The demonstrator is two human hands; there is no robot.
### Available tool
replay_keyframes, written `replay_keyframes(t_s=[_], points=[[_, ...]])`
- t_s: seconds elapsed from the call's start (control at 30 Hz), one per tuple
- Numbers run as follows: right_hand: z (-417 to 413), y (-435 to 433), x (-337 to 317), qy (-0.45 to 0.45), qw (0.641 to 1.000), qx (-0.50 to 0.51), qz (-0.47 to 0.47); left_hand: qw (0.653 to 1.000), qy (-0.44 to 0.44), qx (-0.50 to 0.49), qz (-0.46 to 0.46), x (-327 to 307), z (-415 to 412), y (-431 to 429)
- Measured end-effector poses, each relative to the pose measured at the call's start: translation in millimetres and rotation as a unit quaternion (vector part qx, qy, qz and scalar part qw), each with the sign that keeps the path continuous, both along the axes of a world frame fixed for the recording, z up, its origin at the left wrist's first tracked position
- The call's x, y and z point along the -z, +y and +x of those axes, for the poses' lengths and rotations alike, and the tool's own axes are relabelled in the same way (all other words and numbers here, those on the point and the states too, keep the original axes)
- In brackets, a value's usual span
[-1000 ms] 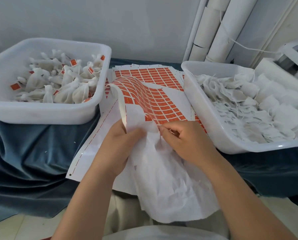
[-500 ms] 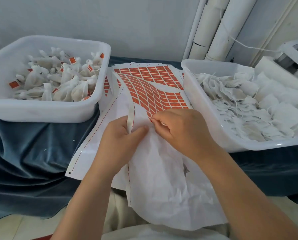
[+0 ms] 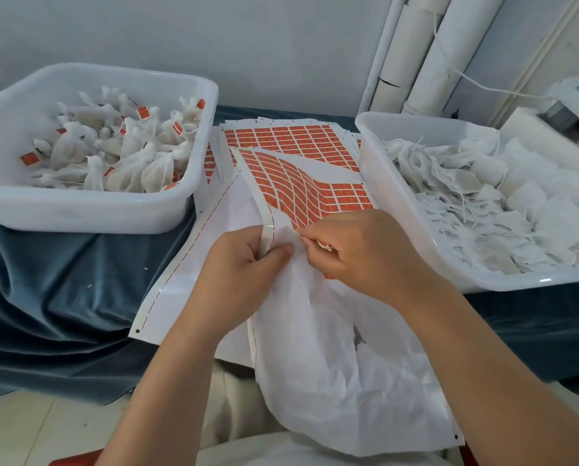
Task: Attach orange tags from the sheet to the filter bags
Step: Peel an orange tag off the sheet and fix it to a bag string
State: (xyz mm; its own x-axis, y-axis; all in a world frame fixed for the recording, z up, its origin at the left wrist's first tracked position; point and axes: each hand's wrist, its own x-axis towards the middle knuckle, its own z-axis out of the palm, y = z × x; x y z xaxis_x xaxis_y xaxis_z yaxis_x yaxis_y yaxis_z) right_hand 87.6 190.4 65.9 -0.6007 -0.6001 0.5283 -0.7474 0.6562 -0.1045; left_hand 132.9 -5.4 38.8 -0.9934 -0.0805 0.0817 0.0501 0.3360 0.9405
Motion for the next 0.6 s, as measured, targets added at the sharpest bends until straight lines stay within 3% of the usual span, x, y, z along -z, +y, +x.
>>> replay_keyframes(t_s=[0.2, 0.3, 0.4, 0.5, 0.6], points=[[-4, 4, 2, 0.005, 0.999, 0.041, -0.016, 1.000, 0.000, -0.019, 0.017, 1, 0, 2], [-3, 8, 2, -0.065, 0.983, 0.111, -0.130, 0.997, -0.006, -0.049, 0.053, 3, -2, 0], [5, 11, 3, -0.148, 0.935, 0.181, -0.268, 0.990, -0.019, -0.118, 0.075, 6, -6, -5], [12, 15, 0, -0.234, 0.870, 0.218, -0.374, 0.984, -0.009, -0.175, -0.008, 9, -11, -8], [21, 17, -9, -0.325, 0.805, 0.193, -0.458, 0.955, 0.081, -0.200, -0.203, 13, -9, -7]])
